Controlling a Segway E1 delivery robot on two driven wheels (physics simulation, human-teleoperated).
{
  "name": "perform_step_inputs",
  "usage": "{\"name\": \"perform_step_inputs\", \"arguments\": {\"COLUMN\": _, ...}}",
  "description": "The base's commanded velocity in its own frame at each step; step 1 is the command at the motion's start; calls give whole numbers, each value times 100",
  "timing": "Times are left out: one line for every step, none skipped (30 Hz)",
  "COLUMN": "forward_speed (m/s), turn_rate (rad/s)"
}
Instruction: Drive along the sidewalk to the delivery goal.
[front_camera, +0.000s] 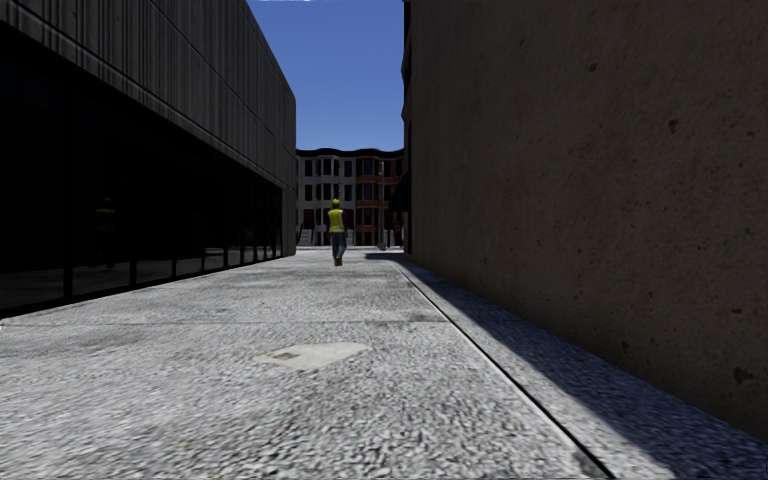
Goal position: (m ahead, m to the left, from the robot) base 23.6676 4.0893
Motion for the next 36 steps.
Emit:
{"name": "perform_step_inputs", "arguments": {"forward_speed": 200, "turn_rate": 40}}
{"name": "perform_step_inputs", "arguments": {"forward_speed": 200, "turn_rate": 38}}
{"name": "perform_step_inputs", "arguments": {"forward_speed": 200, "turn_rate": 36}}
{"name": "perform_step_inputs", "arguments": {"forward_speed": 200, "turn_rate": 29}}
{"name": "perform_step_inputs", "arguments": {"forward_speed": 200, "turn_rate": 29}}
{"name": "perform_step_inputs", "arguments": {"forward_speed": 200, "turn_rate": 18}}
{"name": "perform_step_inputs", "arguments": {"forward_speed": 200, "turn_rate": 0}}
{"name": "perform_step_inputs", "arguments": {"forward_speed": 200, "turn_rate": 0}}
{"name": "perform_step_inputs", "arguments": {"forward_speed": 200, "turn_rate": 0}}
{"name": "perform_step_inputs", "arguments": {"forward_speed": 200, "turn_rate": 0}}
{"name": "perform_step_inputs", "arguments": {"forward_speed": 200, "turn_rate": 0}}
{"name": "perform_step_inputs", "arguments": {"forward_speed": 200, "turn_rate": 0}}
{"name": "perform_step_inputs", "arguments": {"forward_speed": 200, "turn_rate": 0}}
{"name": "perform_step_inputs", "arguments": {"forward_speed": 200, "turn_rate": 0}}
{"name": "perform_step_inputs", "arguments": {"forward_speed": 200, "turn_rate": 0}}
{"name": "perform_step_inputs", "arguments": {"forward_speed": 200, "turn_rate": 0}}
{"name": "perform_step_inputs", "arguments": {"forward_speed": 200, "turn_rate": 0}}
{"name": "perform_step_inputs", "arguments": {"forward_speed": 200, "turn_rate": 0}}
{"name": "perform_step_inputs", "arguments": {"forward_speed": 200, "turn_rate": 0}}
{"name": "perform_step_inputs", "arguments": {"forward_speed": 200, "turn_rate": 0}}
{"name": "perform_step_inputs", "arguments": {"forward_speed": 200, "turn_rate": 0}}
{"name": "perform_step_inputs", "arguments": {"forward_speed": 200, "turn_rate": 0}}
{"name": "perform_step_inputs", "arguments": {"forward_speed": 200, "turn_rate": 0}}
{"name": "perform_step_inputs", "arguments": {"forward_speed": 200, "turn_rate": 0}}
{"name": "perform_step_inputs", "arguments": {"forward_speed": 200, "turn_rate": 0}}
{"name": "perform_step_inputs", "arguments": {"forward_speed": 200, "turn_rate": 0}}
{"name": "perform_step_inputs", "arguments": {"forward_speed": 200, "turn_rate": 0}}
{"name": "perform_step_inputs", "arguments": {"forward_speed": 200, "turn_rate": 0}}
{"name": "perform_step_inputs", "arguments": {"forward_speed": 200, "turn_rate": 0}}
{"name": "perform_step_inputs", "arguments": {"forward_speed": 200, "turn_rate": 0}}
{"name": "perform_step_inputs", "arguments": {"forward_speed": 200, "turn_rate": 0}}
{"name": "perform_step_inputs", "arguments": {"forward_speed": 200, "turn_rate": 0}}
{"name": "perform_step_inputs", "arguments": {"forward_speed": 200, "turn_rate": 0}}
{"name": "perform_step_inputs", "arguments": {"forward_speed": 200, "turn_rate": 0}}
{"name": "perform_step_inputs", "arguments": {"forward_speed": 200, "turn_rate": 0}}
{"name": "perform_step_inputs", "arguments": {"forward_speed": 200, "turn_rate": 0}}
